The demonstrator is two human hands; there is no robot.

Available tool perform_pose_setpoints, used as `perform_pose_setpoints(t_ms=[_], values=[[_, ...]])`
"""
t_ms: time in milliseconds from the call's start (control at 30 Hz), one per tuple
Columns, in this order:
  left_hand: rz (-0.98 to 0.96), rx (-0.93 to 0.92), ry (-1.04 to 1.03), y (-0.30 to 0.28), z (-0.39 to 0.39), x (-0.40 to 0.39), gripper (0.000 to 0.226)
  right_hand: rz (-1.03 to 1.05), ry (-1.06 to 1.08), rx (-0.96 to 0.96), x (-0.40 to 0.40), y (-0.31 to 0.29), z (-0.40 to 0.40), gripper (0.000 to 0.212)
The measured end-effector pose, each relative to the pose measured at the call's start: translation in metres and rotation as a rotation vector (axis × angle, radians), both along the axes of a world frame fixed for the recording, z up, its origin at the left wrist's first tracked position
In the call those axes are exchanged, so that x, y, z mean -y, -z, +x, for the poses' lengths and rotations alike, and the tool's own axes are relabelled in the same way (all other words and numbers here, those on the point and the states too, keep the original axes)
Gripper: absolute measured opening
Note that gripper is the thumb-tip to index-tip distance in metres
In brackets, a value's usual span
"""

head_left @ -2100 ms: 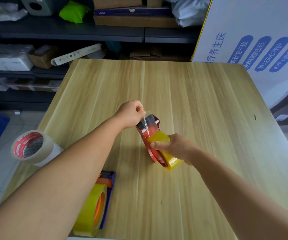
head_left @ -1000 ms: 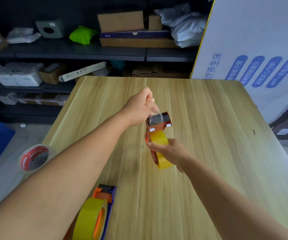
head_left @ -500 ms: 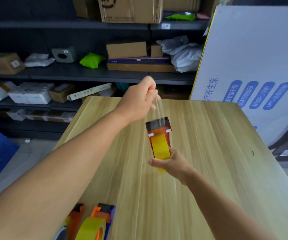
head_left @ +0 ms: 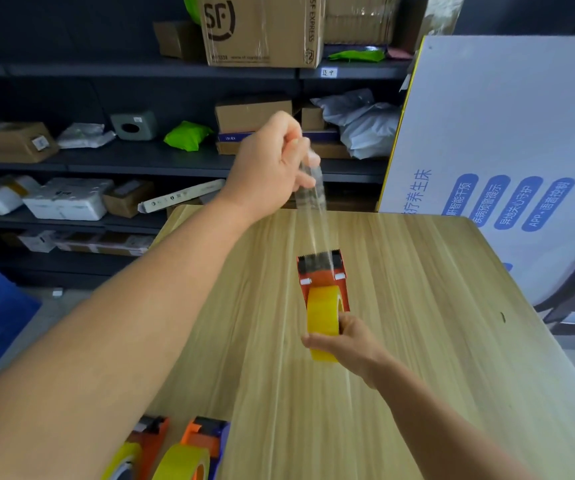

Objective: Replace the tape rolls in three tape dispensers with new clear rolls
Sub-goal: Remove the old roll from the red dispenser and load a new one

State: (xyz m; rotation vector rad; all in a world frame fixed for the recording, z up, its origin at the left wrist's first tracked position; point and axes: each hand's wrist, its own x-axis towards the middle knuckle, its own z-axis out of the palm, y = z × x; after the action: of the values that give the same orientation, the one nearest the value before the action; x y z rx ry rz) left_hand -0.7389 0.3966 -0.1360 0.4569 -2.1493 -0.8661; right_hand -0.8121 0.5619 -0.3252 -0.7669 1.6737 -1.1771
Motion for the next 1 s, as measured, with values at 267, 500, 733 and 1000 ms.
perform_pose_setpoints(t_ms=[267,500,733,1000], values=[[-0.018,-0.002,-0.144,-0.002,-0.002,0.012,0.009,0.022,-0.046,-0.046,-0.009,0.009,0.0,0.042],[0.238,-0.062,-0.28,0.014,0.008,0.032,0.008,-0.047,-0.129,-0.004,-0.022,0.005,0.002,0.034],[0.353,-0.1,-0.325,0.027,0.017,0.036,0.012,-0.07,-0.177,0.029,-0.036,-0.001,0.003,0.031],[0.616,0.054,-0.477,0.074,0.03,0.049,0.005,-0.135,-0.264,0.05,-0.035,-0.022,0.003,0.037]])
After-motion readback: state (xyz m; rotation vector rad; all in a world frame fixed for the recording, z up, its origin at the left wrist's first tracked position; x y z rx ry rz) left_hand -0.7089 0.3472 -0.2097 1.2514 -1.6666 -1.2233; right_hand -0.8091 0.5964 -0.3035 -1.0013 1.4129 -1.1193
